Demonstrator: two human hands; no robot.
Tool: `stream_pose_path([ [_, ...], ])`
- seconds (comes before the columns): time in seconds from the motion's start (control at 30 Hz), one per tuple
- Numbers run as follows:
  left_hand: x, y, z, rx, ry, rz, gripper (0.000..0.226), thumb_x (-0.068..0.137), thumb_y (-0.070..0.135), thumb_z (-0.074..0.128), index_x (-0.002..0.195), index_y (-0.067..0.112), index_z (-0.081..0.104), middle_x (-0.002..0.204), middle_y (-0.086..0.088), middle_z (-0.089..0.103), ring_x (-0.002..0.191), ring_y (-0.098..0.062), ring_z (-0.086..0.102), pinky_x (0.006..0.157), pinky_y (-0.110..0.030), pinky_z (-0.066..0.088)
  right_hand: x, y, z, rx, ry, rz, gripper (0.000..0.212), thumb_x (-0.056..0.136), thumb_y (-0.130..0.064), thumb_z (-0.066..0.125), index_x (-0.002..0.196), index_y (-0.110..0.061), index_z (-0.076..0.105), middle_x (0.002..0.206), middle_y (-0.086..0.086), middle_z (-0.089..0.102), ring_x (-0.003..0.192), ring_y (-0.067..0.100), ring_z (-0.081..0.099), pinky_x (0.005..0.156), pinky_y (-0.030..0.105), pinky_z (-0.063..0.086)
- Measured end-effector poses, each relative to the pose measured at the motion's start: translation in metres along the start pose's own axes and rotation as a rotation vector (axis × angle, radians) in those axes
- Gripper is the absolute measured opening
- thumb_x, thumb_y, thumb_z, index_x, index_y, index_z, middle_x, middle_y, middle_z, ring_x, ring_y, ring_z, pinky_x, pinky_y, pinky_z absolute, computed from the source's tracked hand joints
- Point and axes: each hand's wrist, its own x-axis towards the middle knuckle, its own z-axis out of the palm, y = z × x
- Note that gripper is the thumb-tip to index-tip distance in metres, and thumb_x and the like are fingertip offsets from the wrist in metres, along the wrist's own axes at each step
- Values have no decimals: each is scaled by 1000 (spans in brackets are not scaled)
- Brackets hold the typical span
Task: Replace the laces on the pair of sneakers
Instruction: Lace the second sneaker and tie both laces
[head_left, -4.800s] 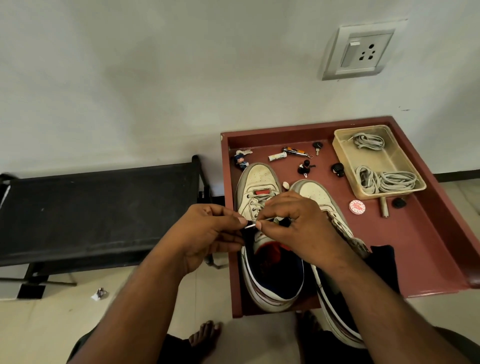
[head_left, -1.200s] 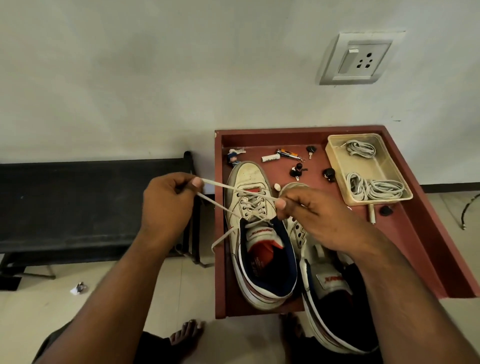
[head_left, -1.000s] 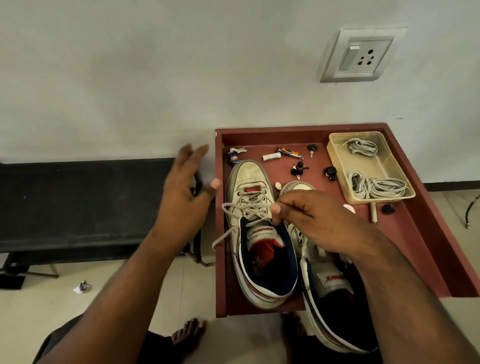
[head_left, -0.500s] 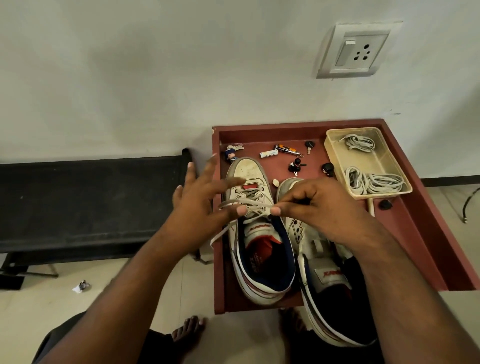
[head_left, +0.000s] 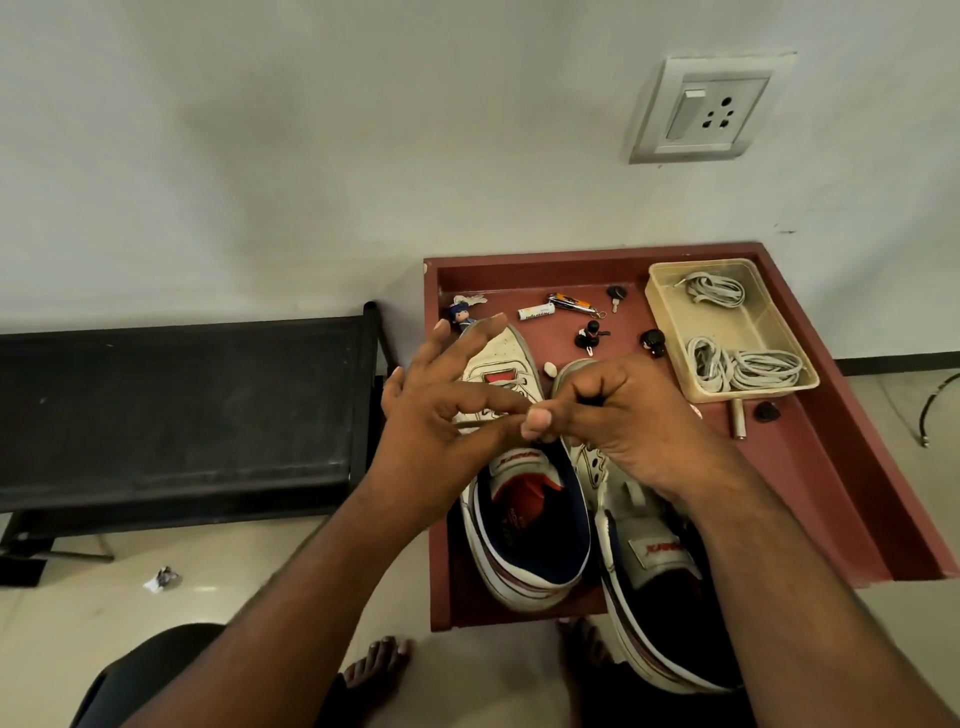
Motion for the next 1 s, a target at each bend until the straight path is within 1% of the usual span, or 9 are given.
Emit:
stream_pose_path([
  [0.13,-2,-2,2,-37,83,-81,24,66,57,64,87,46,68,136,44,40,146,0,17,115,-60,21,-4,-1,-15,1,68,100,52,73,-54,61,68,-3,70,54,1,62,52,19,48,51,23,39],
  [0.23,-3,-6,1,39,55,-118,25,62,55,63,85,47,67,132,51,31,147,-1,9,116,-61,16,-5,6,-23,-140,32,163,39,68,-52,70,82,-16,73,73,4,69,64,19,60,60,30,52],
  [0.3,-4,-5,3,82,7,-123,10,66,40,74,74,42,68,138,43,30,148,-3,5,117,-62,9,-5,9,-20,-211,-54,209,29,69,-35,81,94,-22,73,82,4,72,75,19,69,74,36,58],
  [0.33,-5,-3,4,107,-19,-124,19,69,30,79,66,43,66,141,39,28,148,-3,2,117,-61,4,-4,10,-18,-195,-80,224,28,71,-23,83,97,-21,72,82,4,73,76,21,71,77,39,60],
  [0.4,-6,-3,6,150,-55,-125,34,70,19,82,69,48,65,145,35,26,148,-2,-3,118,-56,-3,-3,11,-18,-116,-85,252,28,74,-3,80,97,-16,72,77,6,72,69,22,71,72,39,61],
  [0.57,-7,-12,14,200,-25,-63,10,67,33,76,76,38,75,151,31,25,149,-6,-4,117,-54,-1,-4,12,-21,54,-35,291,28,73,8,77,92,-12,72,75,4,63,62,17,68,61,30,60],
  [0.73,-10,-8,26,210,38,-32,12,65,38,70,75,38,75,153,22,33,149,-7,-3,115,-48,-1,-2,15,-20,63,-28,278,27,72,8,77,91,-11,72,67,-2,63,60,16,67,58,30,60],
  [0.9,-14,-6,30,247,-69,-86,10,75,32,78,82,39,75,154,29,9,146,-5,-22,117,-51,-12,-1,16,-19,61,-31,272,24,72,6,78,90,-10,72,74,4,64,62,18,68,60,31,60],
  [1.0,-15,-5,34,202,-59,-88,12,77,34,77,87,42,75,159,22,13,148,-10,-19,118,-53,-10,-1,15,-19,50,-43,276,24,73,5,78,92,-7,71,74,2,65,62,16,69,60,31,60],
])
